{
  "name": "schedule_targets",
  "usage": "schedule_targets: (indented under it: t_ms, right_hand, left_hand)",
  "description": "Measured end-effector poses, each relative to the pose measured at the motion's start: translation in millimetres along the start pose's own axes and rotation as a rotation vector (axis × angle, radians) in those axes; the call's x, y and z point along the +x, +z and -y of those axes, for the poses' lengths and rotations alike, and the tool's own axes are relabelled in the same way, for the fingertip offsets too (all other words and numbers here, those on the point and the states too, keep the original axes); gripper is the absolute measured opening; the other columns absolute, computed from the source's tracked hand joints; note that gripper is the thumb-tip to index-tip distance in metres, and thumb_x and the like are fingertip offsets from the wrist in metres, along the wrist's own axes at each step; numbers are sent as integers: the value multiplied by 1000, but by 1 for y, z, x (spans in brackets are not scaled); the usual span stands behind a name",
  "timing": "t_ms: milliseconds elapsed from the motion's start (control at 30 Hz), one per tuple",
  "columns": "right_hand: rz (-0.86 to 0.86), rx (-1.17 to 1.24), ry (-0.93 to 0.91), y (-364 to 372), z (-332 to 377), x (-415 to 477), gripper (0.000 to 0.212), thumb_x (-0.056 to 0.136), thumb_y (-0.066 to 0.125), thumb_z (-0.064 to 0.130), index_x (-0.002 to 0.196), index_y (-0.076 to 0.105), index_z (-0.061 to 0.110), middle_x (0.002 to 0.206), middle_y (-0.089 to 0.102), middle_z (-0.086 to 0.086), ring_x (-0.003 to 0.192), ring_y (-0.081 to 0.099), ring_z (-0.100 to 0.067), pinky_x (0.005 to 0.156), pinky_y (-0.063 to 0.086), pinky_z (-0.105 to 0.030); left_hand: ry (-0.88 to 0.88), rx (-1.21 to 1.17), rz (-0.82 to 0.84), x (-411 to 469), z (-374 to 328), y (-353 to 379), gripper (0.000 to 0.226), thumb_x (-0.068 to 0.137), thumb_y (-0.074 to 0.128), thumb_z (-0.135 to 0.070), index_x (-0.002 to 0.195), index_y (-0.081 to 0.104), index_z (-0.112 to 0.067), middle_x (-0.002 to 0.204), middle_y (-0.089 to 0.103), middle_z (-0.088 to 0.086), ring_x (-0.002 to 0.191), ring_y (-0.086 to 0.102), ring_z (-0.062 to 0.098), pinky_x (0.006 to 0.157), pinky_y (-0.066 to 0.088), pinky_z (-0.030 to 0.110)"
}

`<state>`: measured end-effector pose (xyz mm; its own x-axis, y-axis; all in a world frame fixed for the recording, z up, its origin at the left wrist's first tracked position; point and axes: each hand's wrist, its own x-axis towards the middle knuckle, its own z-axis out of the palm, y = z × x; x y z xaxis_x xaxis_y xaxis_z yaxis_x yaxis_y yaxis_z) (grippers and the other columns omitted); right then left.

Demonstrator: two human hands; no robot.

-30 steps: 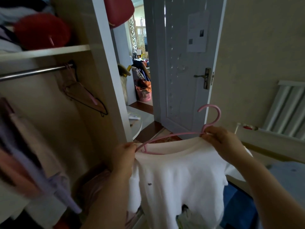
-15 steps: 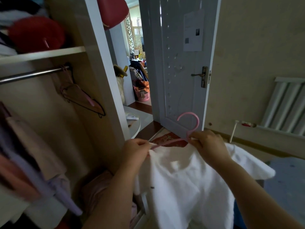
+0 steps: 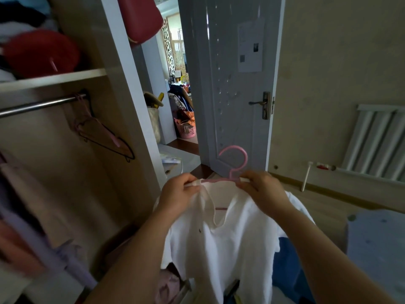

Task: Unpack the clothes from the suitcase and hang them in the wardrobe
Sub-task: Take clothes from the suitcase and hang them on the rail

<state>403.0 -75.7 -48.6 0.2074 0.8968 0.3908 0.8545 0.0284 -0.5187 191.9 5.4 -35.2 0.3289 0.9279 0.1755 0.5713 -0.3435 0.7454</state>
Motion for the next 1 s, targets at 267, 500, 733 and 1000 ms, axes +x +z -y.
schedule_targets:
  t_ms: [267, 500, 733, 1000]
  right_hand:
    - [26, -272, 266, -19, -24, 4, 34, 93, 48, 44, 126, 54, 34, 121, 61, 4, 116, 50, -22, 95, 39, -41]
    - [205, 89, 96, -6, 21, 22, 25, 94, 52, 32, 69, 53, 33, 70, 60, 10, 65, 56, -10, 60, 41, -19]
    - [357, 424, 246, 20, 67, 38, 19, 90, 60, 27, 76, 69, 19, 68, 61, 2, 65, 53, -14, 59, 40, -22]
    - [591, 654, 210, 82, 150, 66, 21, 92, 57, 16, 81, 72, 5, 70, 64, -5, 61, 53, -11, 64, 42, -20]
  left_hand:
    - [-98, -265, -138, 9, 26, -30, 6, 89, 62, -11, 93, 65, -13, 87, 63, 5, 79, 55, 16, 68, 42, 25]
    - [-108, -220, -200, 11, 35, -28, 11, 88, 62, -11, 90, 63, -21, 88, 63, 0, 85, 57, 18, 69, 43, 26]
    - [-154, -119, -528, -3, 42, -62, 25, 84, 65, -8, 108, 67, -12, 105, 68, 7, 97, 62, 21, 90, 49, 31]
    - [-186, -51, -608, -39, 73, -121, 11, 86, 65, -9, 92, 73, -14, 89, 70, -2, 87, 66, 15, 83, 50, 25]
